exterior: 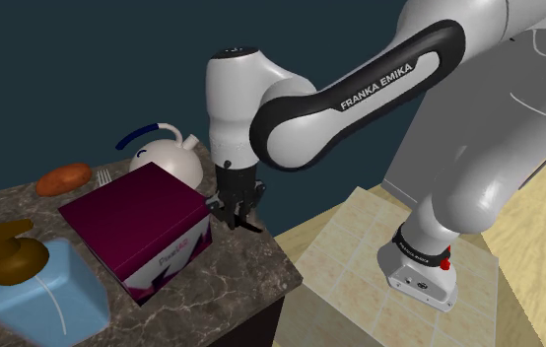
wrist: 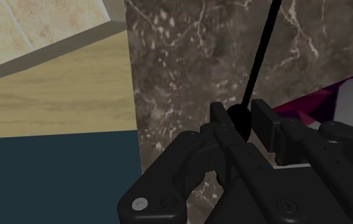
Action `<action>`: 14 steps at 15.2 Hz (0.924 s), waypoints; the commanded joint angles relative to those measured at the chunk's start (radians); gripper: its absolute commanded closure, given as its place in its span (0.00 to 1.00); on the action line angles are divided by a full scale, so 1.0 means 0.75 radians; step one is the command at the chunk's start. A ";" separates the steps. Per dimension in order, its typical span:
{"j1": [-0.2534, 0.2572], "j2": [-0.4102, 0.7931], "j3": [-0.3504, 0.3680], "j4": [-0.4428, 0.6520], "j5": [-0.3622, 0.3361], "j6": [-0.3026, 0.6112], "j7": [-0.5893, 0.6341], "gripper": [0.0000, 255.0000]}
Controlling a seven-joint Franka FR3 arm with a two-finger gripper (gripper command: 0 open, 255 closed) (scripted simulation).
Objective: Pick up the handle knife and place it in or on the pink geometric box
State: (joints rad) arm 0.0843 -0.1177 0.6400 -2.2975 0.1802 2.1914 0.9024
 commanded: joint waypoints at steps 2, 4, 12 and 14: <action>0.001 -0.037 -0.009 0.024 0.018 -0.057 -0.012 1.00; 0.002 -0.056 -0.015 0.045 0.026 -0.095 -0.017 1.00; 0.001 -0.119 -0.038 0.139 0.046 -0.246 -0.028 1.00; 0.001 -0.131 -0.044 0.165 0.049 -0.283 -0.029 1.00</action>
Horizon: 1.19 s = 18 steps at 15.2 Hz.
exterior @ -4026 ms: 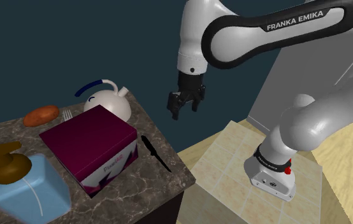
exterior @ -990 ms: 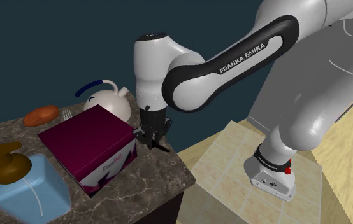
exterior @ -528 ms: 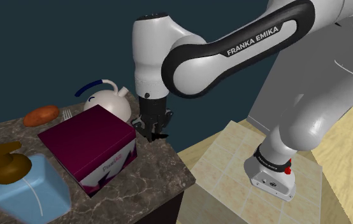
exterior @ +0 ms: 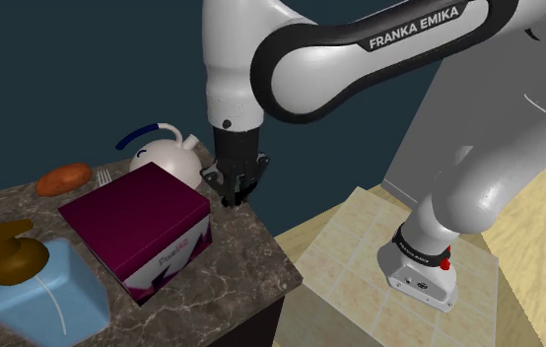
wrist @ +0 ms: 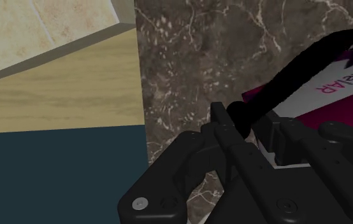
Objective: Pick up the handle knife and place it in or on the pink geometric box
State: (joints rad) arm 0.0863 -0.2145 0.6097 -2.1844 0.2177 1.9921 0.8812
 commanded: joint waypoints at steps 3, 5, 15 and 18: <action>-0.003 -0.017 -0.011 0.056 0.001 -0.072 -0.002 1.00; -0.004 -0.025 -0.016 0.085 0.002 -0.108 -0.002 1.00; -0.010 -0.046 -0.038 0.245 -0.002 -0.288 0.007 1.00; -0.016 0.017 -0.019 0.338 -0.035 -0.321 0.040 1.00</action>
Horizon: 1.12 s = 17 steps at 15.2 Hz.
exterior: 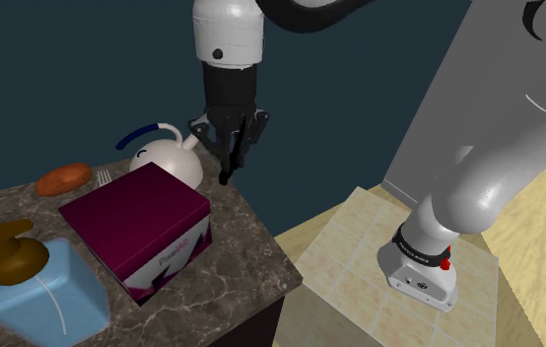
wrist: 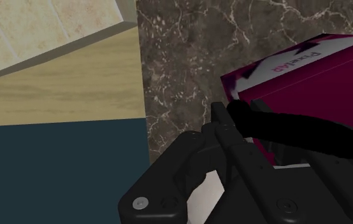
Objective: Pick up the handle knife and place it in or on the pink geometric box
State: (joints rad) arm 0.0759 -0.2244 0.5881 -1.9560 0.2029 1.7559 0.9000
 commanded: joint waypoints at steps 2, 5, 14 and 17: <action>-0.005 0.161 0.053 0.155 -0.085 -0.011 0.079 1.00; 0.019 0.371 0.104 0.360 -0.212 -0.038 0.181 1.00; 0.342 1.019 0.080 1.189 -0.591 -0.312 0.374 1.00; 0.317 0.997 0.080 1.097 -0.578 -0.243 0.373 1.00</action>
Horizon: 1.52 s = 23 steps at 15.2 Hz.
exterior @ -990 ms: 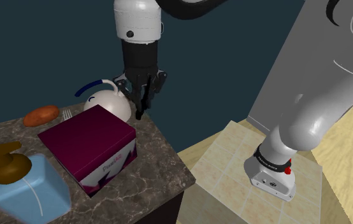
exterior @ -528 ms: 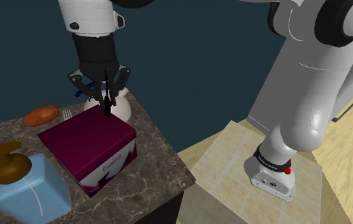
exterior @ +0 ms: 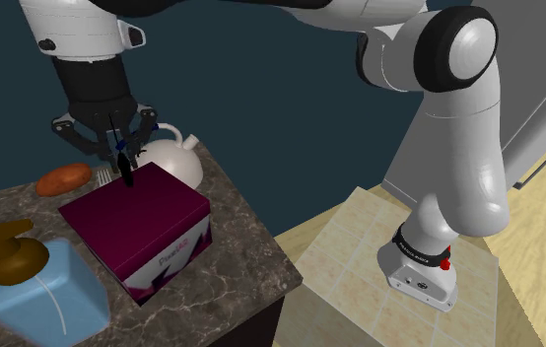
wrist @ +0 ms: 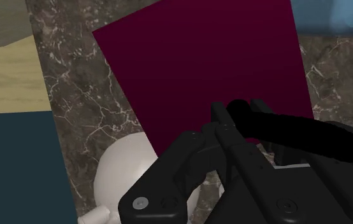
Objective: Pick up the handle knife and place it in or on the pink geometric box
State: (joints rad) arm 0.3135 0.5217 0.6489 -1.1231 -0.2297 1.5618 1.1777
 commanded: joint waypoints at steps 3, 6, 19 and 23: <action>-0.021 -0.013 0.001 -0.094 0.006 0.080 0.002 1.00; -0.038 -0.023 0.002 -0.166 0.010 0.140 0.002 1.00; -0.063 -0.030 0.001 -0.289 0.011 0.253 0.003 1.00; -0.064 -0.032 0.001 -0.296 0.012 0.257 0.005 0.00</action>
State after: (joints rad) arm 0.2658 0.4975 0.6500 -1.3446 -0.2205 1.7545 1.1814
